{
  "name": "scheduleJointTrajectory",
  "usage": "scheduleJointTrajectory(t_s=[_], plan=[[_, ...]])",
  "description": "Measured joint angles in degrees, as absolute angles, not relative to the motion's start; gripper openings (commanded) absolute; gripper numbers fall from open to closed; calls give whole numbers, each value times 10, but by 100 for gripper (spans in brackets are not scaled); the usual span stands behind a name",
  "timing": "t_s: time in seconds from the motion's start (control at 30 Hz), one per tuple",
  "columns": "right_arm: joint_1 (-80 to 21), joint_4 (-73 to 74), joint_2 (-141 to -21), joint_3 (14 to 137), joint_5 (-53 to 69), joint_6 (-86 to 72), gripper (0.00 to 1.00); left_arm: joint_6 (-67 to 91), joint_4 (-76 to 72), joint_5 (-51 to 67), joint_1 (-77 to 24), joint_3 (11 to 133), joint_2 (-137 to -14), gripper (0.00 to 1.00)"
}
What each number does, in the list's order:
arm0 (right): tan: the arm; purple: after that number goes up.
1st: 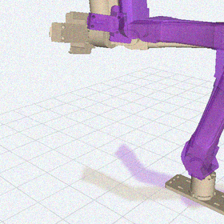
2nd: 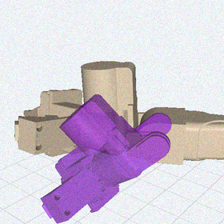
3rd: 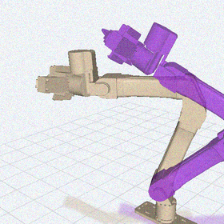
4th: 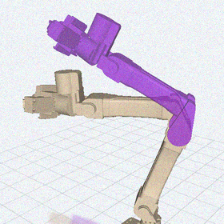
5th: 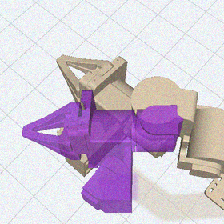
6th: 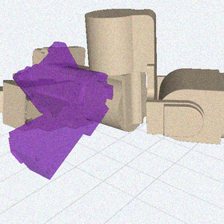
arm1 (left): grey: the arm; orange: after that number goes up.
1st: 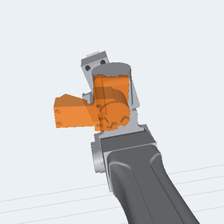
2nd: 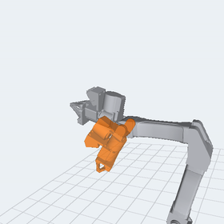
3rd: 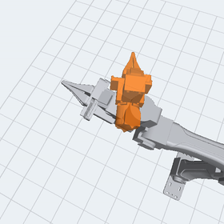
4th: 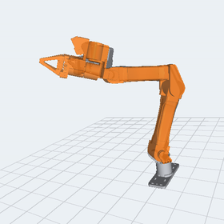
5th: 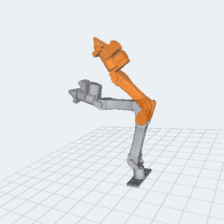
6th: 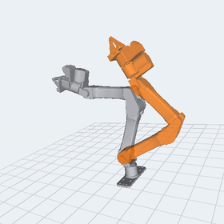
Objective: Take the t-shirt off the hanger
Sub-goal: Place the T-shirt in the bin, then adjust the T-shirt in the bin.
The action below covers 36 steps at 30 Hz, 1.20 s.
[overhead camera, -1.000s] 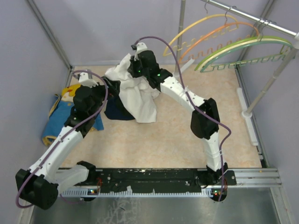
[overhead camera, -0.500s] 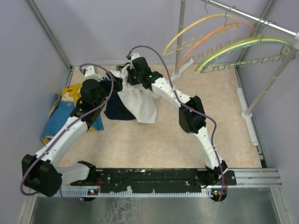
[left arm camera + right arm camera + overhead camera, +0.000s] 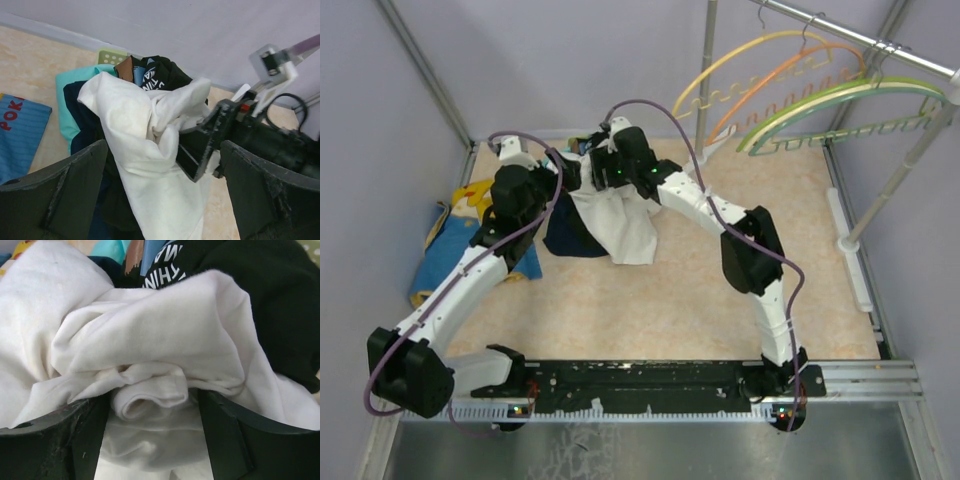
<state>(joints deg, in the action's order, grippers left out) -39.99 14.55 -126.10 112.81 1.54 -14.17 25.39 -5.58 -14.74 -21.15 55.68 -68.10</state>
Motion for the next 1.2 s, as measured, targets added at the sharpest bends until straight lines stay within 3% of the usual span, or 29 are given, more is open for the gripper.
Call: scheduleJointTrajectory(t_s=[0.57,0.93,1.2], plan=[[-398,130,-1018,1009,-11,-137,85,249,-54,-123,-211,585,-716,99],[-396,96,-807,710,-11,-153,91,211,-42,-24,-211,681,-838,97],[-350,57,-793,624,24,-188,93,201,-38,22,-211,735,-923,97]])
